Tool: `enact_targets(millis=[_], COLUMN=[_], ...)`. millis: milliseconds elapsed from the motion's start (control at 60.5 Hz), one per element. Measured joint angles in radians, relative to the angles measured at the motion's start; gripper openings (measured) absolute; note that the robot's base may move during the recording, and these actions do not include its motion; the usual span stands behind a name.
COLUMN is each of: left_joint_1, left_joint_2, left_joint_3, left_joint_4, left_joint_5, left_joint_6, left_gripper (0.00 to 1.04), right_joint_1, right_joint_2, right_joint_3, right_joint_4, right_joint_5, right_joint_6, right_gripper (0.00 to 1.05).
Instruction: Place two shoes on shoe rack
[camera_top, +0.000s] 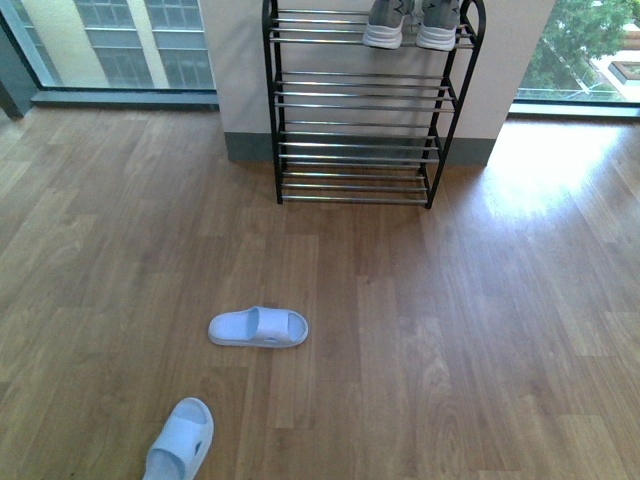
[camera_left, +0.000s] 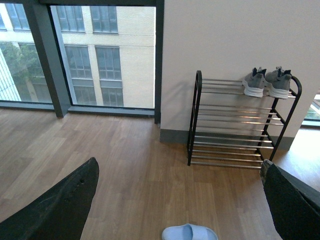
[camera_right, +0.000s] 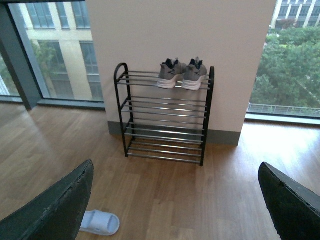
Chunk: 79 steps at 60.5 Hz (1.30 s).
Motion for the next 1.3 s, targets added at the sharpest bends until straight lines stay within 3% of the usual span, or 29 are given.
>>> enact_targets(millis=[1305], left_joint_1=[0.000], left_joint_2=[0.000], left_joint_3=[0.000], left_joint_4=[0.000], left_joint_5=[0.000], left_joint_6=[0.000], left_gripper=[0.95], right_joint_1=[0.000], right_joint_2=[-0.002], right_joint_3=[-0.001], right_joint_4=[-0.002], right_joint_5=[-0.001], right_joint_6=[0.000], right_gripper=[0.95])
